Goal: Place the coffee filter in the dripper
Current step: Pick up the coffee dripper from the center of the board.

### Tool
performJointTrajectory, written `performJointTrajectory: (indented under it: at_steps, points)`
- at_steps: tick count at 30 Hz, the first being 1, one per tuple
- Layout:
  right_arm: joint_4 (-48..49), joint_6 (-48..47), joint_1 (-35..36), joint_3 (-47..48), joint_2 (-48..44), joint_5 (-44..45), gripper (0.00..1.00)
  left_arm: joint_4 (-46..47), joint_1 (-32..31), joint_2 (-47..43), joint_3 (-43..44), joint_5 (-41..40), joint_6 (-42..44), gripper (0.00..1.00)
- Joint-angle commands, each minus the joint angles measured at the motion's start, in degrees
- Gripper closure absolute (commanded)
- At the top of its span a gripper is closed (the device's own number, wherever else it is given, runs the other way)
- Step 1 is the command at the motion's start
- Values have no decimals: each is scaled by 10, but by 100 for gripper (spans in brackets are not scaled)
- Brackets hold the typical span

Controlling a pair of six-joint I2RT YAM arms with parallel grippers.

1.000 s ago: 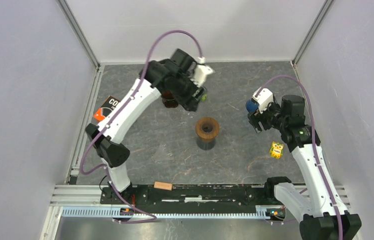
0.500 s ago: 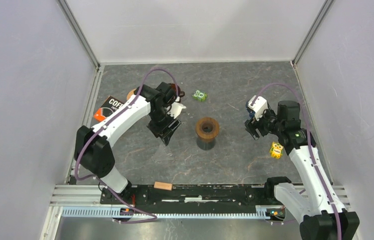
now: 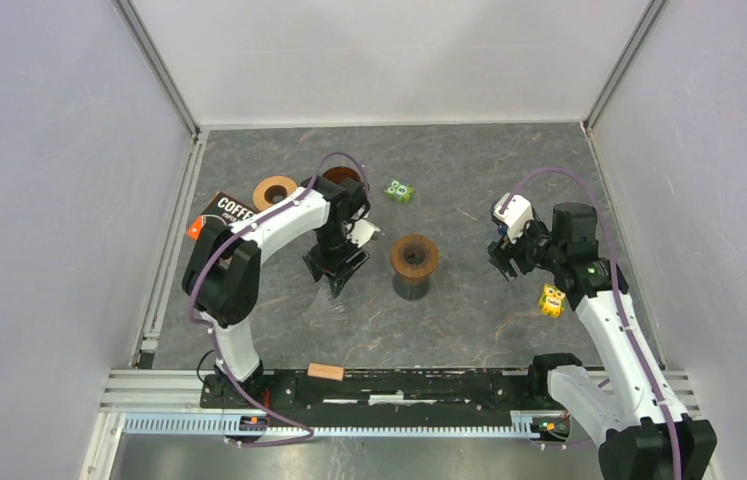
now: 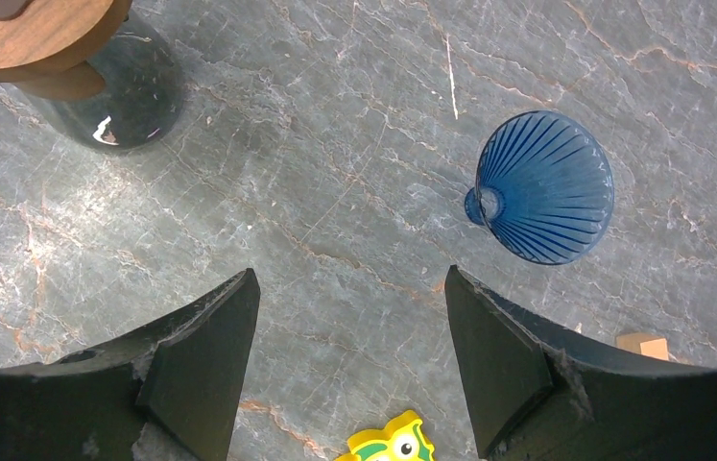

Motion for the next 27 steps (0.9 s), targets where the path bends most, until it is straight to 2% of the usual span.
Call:
performJointTrajectory:
  at_steps: [1,10,27]
  points:
    - [21,-8,-2,-8,-8,-15,23,6,-7,5,2,-32,-2,32]
    - [23,-7,-2,-13,-10,-23,23,2,-16,23,-5,-64,8,38]
    - [17,-11,-2,-13,-15,-28,23,-20,-25,35,-11,-36,16,63]
